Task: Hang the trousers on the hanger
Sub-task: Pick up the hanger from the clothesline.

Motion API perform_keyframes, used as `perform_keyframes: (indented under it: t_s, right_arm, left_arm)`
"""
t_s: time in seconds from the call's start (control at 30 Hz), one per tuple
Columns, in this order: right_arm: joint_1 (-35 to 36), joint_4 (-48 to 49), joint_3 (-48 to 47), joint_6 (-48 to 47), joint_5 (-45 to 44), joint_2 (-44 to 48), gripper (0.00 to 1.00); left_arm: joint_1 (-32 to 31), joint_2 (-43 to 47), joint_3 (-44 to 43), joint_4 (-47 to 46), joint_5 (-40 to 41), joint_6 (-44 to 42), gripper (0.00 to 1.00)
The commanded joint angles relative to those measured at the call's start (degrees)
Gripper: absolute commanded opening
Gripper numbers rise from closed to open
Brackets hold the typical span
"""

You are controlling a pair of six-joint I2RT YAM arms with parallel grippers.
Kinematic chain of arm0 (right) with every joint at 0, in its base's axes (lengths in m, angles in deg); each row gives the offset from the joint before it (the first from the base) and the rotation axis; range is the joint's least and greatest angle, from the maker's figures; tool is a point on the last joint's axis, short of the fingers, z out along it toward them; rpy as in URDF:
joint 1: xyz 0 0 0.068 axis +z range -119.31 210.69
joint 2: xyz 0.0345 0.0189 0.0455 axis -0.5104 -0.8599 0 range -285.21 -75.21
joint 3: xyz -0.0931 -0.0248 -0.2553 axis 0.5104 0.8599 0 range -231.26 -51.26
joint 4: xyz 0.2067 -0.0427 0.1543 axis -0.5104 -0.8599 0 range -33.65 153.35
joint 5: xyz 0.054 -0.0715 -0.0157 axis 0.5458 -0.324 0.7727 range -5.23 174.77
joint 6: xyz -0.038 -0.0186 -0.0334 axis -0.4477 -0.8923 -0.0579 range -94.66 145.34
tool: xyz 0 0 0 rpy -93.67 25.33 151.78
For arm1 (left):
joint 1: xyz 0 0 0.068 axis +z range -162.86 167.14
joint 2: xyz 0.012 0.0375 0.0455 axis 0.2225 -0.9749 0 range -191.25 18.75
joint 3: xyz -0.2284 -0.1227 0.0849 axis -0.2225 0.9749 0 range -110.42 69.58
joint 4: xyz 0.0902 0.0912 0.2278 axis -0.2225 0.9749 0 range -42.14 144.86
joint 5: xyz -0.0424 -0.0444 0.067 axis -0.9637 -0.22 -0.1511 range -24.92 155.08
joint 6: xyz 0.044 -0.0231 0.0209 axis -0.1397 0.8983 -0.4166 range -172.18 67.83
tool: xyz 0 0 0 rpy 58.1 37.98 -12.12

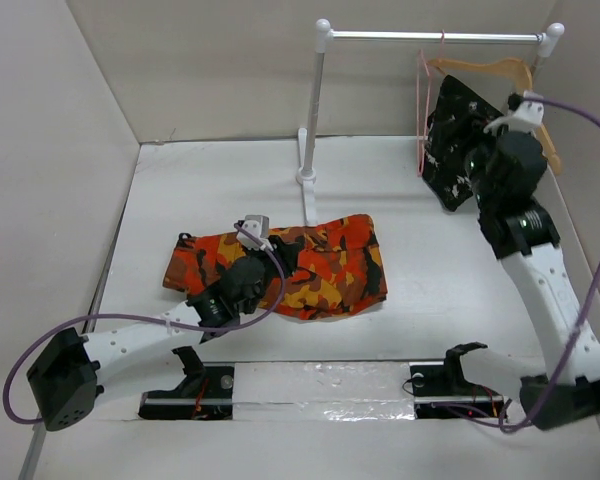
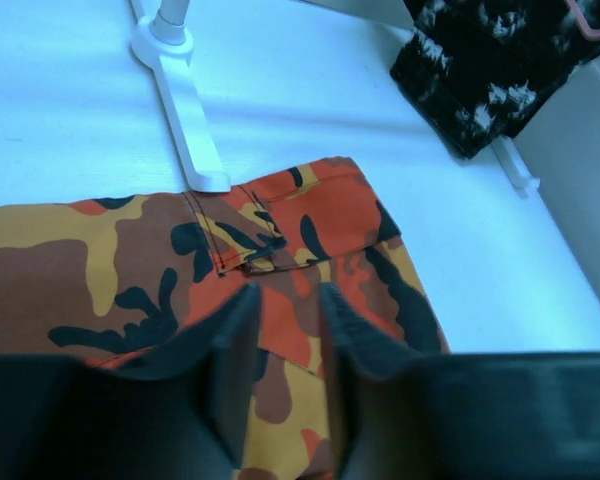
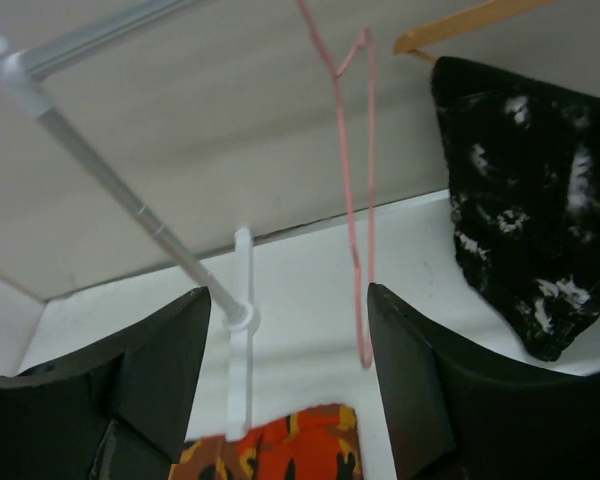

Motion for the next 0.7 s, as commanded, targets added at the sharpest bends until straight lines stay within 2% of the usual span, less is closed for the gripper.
perform_keyframes:
  t_s: [0.0, 0.03, 0.07, 0.2, 0.4, 0.5, 0.53, 0.67]
  right_arm:
    - [-4.0, -3.7, -7.4, -3.4, 0.8, -9.7, 0.72]
    - [-4.9, -4.2, -9.4, -3.7, 3.8, -12.1, 0.72]
    - [-5.4, -4.7, -12.6, -4.4, 4.9, -16.3, 0.72]
    - [-7.4, -3.9, -15.8, -5.7, 7.4, -23.1, 0.70]
    - [-10.1, -2.1, -15.5, -5.5, 8.7, -27.5, 0.69]
    - [-10.7, -2.1, -15.4, -5.8, 9.8, -29.5, 0.62]
    - [-10.7, -1.9, -14.9, -5.8, 10.4, -29.7, 0.42]
    - [-10.7, -0.2, -13.1, -5.7, 11.4, -28.9, 0.16]
  left_arm:
    - [-0.3, 2.1, 0.7, -4.8, -3.0, -4.2, 0.30]
    - [-0.3, 2.5, 0.8, -4.2, -3.0, -4.3, 0.38]
    - [-0.3, 2.9, 0.7, -4.1, -2.9, -4.3, 0.38]
    - [-0.3, 2.6, 0.7, -3.9, -3.0, -4.6, 0.39]
    - [-0.3, 0.4, -0.5, -3.5, -4.5, -4.4, 0.39]
    - [-0.3, 0.1, -1.0, -2.8, -4.6, -4.1, 0.39]
    - [-0.3, 0.2, -0.9, -3.1, -4.7, -4.1, 0.39]
    - [-0.3, 0.3, -0.8, -3.0, -4.4, -4.0, 0.39]
